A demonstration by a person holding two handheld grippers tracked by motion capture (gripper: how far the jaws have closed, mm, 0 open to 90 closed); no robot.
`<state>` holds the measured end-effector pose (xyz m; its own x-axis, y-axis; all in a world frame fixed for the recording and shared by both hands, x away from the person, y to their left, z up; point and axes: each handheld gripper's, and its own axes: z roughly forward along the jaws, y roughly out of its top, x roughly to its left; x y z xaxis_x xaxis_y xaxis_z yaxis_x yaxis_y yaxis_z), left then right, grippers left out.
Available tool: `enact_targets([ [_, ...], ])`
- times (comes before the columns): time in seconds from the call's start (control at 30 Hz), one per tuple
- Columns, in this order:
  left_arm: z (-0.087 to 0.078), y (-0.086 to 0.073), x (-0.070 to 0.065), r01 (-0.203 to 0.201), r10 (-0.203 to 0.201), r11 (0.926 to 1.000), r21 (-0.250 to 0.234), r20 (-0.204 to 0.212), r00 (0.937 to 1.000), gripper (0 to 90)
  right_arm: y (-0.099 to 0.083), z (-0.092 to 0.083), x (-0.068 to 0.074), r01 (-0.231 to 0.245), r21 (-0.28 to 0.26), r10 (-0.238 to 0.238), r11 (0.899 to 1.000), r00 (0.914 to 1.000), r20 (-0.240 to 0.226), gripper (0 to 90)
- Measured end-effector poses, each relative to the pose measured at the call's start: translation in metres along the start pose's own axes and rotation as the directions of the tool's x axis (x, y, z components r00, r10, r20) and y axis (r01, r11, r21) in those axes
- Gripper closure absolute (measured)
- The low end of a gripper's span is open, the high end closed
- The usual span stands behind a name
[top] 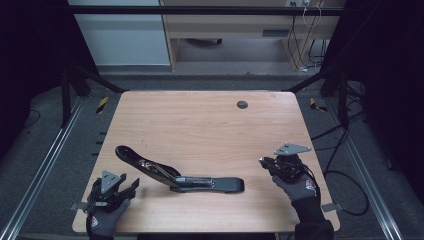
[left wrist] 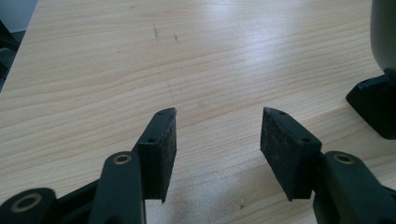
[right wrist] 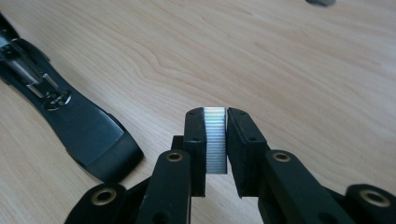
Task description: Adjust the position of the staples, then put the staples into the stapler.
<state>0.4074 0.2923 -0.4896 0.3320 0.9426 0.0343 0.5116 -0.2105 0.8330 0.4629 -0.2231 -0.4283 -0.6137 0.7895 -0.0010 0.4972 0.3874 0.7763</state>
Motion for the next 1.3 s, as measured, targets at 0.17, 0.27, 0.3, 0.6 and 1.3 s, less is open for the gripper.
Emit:
enact_targets([
  [0.17, 0.000, 0.000, 0.000, 0.001, -0.001, 1.0000, -0.002, -0.001, 1.0000, 45.5, 0.004, -0.001, 0.003, 0.027, 0.000, -0.027, 1.000, 0.9993, -0.027, 78.4],
  [0.27, -0.001, 0.000, 0.000, 0.002, -0.002, 1.0000, -0.002, -0.001, 1.0000, 45.5, 0.008, -0.001, 0.003, 0.038, -0.004, -0.038, 0.999, 0.9986, -0.037, 78.4],
  [0.3, 0.000, 0.000, 0.000, 0.001, -0.001, 1.0000, -0.002, 0.000, 1.0000, 45.5, 0.010, -0.001, 0.003, 0.045, -0.005, -0.045, 0.999, 0.9983, -0.036, 78.4],
  [0.6, -0.001, 0.000, 0.002, 0.005, -0.005, 1.0000, -0.002, 0.000, 1.0000, 45.4, 0.022, -0.001, 0.011, 0.065, -0.016, -0.067, 0.998, 0.9949, -0.076, 78.4],
  [1.3, 0.000, 0.001, 0.001, 0.001, -0.001, 1.0000, 0.003, -0.005, 1.0000, 45.3, 0.049, 0.013, 0.038, 0.202, -0.028, -0.203, 0.979, 0.9511, -0.233, 78.4],
])
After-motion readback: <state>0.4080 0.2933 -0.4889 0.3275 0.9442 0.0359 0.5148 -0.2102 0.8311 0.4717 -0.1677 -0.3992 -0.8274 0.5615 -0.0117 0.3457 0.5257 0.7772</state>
